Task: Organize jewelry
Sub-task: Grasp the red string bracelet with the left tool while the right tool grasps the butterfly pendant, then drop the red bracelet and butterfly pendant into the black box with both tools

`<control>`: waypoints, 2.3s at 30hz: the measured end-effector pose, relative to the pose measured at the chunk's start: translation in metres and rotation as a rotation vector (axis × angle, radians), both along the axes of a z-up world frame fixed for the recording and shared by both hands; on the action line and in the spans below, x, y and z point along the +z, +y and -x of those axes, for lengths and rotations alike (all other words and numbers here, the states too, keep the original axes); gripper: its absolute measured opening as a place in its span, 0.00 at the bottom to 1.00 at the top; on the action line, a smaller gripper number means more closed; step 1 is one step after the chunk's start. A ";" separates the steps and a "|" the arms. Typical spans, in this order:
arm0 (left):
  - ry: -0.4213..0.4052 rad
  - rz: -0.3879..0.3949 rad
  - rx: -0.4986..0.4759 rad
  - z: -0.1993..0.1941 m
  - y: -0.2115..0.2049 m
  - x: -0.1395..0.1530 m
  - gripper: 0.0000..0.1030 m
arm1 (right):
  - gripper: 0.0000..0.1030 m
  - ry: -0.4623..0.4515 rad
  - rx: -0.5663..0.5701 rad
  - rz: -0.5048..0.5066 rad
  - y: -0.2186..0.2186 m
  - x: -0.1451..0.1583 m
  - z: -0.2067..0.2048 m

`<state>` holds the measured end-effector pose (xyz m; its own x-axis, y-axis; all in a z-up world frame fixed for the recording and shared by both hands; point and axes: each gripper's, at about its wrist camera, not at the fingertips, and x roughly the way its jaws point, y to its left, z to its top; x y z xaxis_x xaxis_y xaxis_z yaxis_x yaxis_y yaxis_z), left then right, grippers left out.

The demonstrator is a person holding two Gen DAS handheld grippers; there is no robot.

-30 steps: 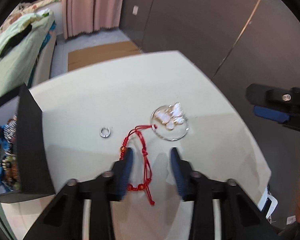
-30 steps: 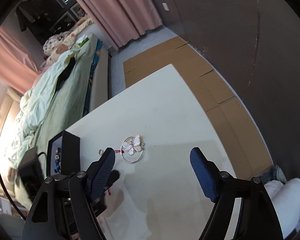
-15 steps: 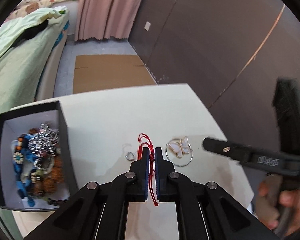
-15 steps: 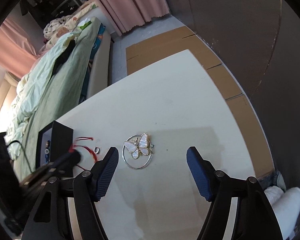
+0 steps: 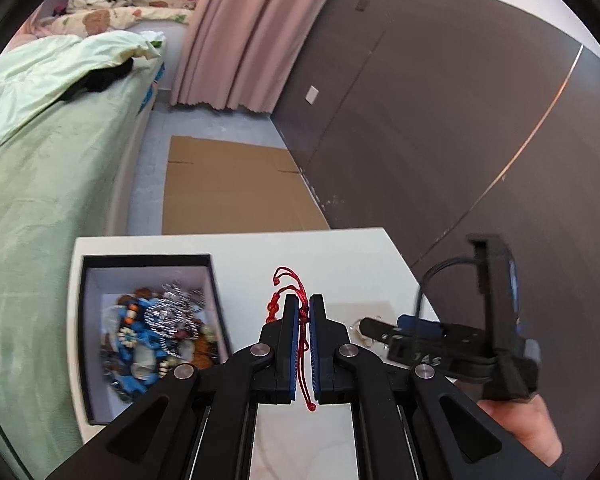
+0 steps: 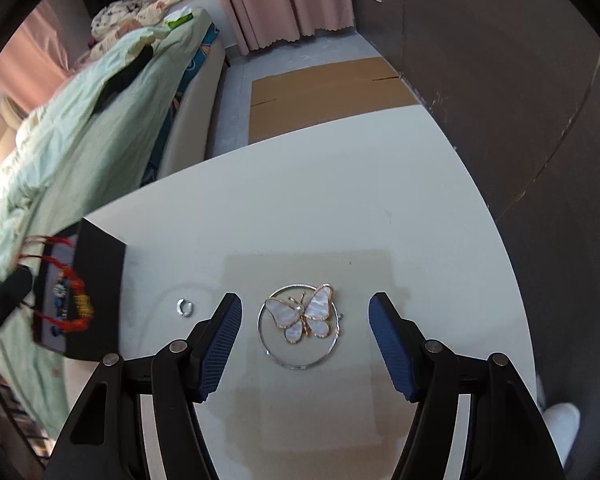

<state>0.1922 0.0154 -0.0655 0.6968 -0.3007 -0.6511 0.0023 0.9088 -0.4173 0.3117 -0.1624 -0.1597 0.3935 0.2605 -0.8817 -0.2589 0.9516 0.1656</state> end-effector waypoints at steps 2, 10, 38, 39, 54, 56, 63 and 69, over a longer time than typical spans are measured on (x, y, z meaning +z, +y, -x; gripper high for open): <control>-0.006 0.006 0.014 0.003 0.007 0.002 0.04 | 0.65 -0.014 0.011 0.038 0.007 -0.002 -0.001; -0.011 0.026 0.046 0.006 0.025 0.003 0.04 | 0.65 -0.029 0.042 0.137 0.019 -0.011 -0.003; 0.055 0.048 0.151 0.030 0.063 -0.003 0.05 | 0.42 -0.139 0.068 -0.116 0.017 0.049 0.056; 0.075 0.048 0.165 0.029 0.065 -0.008 0.05 | 0.42 -0.144 0.075 -0.131 0.019 0.051 0.060; 0.090 0.075 0.261 0.049 0.092 -0.008 0.99 | 0.42 -0.201 0.145 -0.297 0.068 0.070 0.092; 0.082 0.066 0.275 0.053 0.097 -0.005 0.99 | 0.42 -0.200 0.160 -0.336 0.075 0.071 0.093; 0.074 0.080 0.322 0.064 0.123 0.001 0.99 | 0.42 -0.204 0.181 -0.437 0.100 0.069 0.090; 0.068 0.085 0.365 0.073 0.142 0.003 0.99 | 0.42 -0.189 0.184 -0.482 0.118 0.063 0.086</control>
